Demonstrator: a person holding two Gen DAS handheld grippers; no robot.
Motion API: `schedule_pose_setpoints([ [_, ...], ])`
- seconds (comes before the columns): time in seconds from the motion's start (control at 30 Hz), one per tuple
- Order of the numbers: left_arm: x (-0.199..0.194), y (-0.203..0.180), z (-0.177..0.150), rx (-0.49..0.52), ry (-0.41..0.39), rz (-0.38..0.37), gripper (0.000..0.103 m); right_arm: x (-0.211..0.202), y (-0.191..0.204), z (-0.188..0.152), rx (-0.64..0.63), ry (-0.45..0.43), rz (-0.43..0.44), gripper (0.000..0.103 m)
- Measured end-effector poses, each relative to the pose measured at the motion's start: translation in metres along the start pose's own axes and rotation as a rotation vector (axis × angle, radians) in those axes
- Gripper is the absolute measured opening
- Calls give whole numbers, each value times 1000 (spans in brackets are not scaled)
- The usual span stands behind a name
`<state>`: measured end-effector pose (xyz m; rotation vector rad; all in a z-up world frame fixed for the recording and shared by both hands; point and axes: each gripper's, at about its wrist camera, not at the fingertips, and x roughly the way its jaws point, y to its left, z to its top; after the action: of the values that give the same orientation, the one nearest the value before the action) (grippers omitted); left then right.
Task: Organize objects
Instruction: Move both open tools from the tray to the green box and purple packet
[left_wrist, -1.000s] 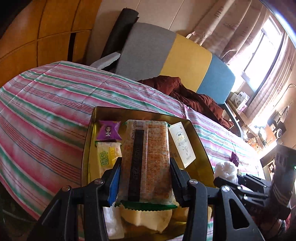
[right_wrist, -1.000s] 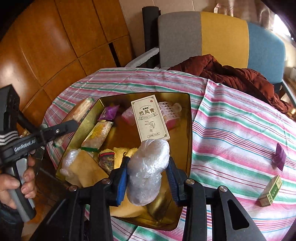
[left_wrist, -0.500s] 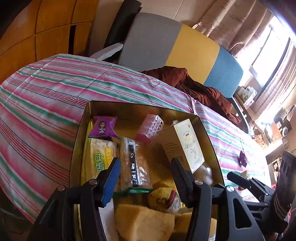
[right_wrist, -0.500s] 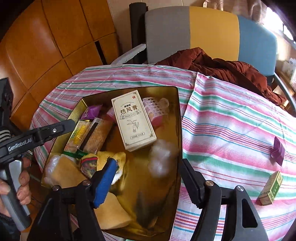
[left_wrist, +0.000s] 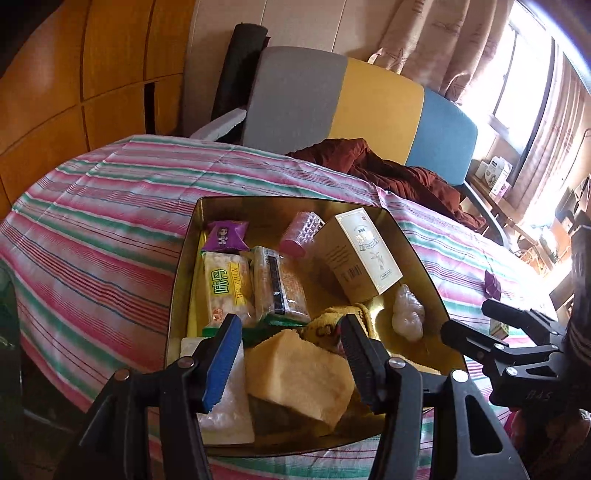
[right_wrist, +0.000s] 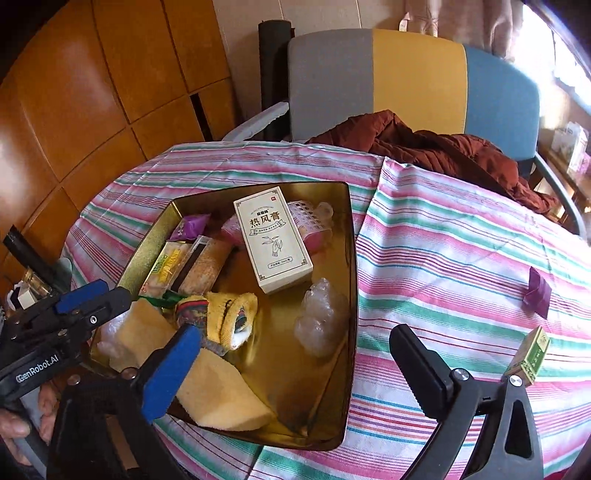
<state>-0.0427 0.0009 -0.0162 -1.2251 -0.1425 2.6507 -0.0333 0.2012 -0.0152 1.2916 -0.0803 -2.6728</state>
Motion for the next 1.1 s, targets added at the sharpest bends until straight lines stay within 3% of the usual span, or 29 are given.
schedule_pose_setpoints([
  [0.17,-11,-12,-3,49,-37,33,57,-9,1,-5,-8,-16,-18,103],
  [0.6,-17,-42,-9,123,-28,11,57,-25,-31,-9,51,-37,-74,103],
  [0.83,-18,-57,-11,164,-29,2,57,-33,-66,-8,85,-46,-149,103],
  [1.1,-16,-82,-14,226,-14,-28,57,-52,-132,-1,123,-62,-295,103],
])
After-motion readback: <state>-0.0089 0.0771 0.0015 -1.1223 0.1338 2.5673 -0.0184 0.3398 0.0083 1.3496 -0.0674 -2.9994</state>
